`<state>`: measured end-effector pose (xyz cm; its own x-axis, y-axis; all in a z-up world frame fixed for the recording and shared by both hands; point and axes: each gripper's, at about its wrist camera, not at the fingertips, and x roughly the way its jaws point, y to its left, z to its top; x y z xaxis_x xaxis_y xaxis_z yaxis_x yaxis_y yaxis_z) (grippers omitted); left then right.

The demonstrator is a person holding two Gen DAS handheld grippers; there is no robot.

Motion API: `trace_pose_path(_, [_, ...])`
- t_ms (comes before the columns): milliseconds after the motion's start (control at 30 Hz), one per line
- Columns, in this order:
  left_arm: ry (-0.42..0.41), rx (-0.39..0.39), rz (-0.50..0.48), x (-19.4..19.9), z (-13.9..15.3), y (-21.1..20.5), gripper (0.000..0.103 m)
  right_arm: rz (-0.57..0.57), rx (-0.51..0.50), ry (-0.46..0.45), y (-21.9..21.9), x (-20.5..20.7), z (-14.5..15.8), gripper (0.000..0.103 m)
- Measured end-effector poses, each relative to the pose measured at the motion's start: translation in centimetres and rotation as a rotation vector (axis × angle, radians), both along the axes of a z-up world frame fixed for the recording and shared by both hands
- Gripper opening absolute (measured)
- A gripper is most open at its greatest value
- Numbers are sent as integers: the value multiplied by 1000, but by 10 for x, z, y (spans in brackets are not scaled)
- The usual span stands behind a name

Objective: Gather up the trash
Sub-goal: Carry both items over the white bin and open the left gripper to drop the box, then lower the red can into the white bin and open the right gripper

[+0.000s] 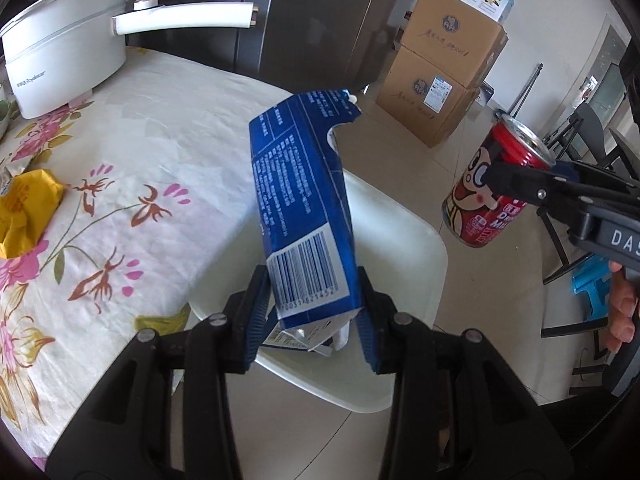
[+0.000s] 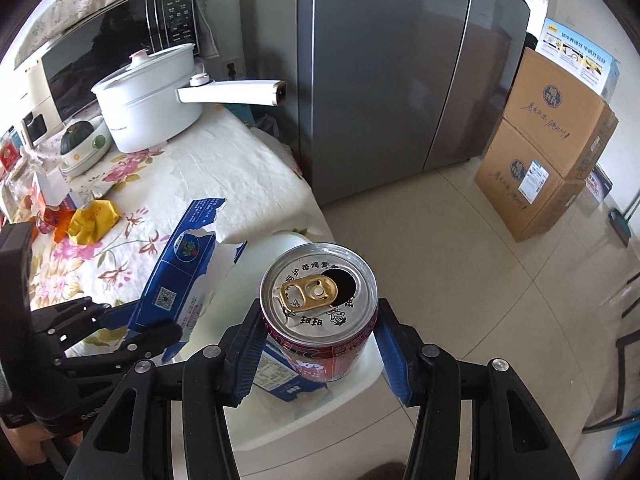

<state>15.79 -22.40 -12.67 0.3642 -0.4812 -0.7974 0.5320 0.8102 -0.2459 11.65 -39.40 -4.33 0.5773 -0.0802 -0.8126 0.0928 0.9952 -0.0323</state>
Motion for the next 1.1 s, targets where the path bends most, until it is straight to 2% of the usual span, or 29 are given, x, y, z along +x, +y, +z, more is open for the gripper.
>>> trace_pose_path(167, [23,25,0,4,-14,-5,47,1,-4,13,-3,1,-4,54])
trace_pose_path(233, [39,32,-10,7,-19,-5,58,0,-4,17,-3,1,-4,54])
trace_pose_path(367, [51,52,16,8,-23,-3,72,2,-6,22,-3,2,-5,54])
trace_pose_path(433, [60,65,25,8,-24,-3,84,2,-8,24,-3,2,-6,54])
trace_pose_path(567, [81,95,32,9,-26,-1,85,0,-6,30,-2,3,-7,54])
trace_pose_path(700, [89,89,46,7,-23,6,85,0,-8,36,-1,5,-9,54])
trace_pose_path(1100, [23,112,72,7,-11,24,85,-13,5,42,-2,10,-12,54])
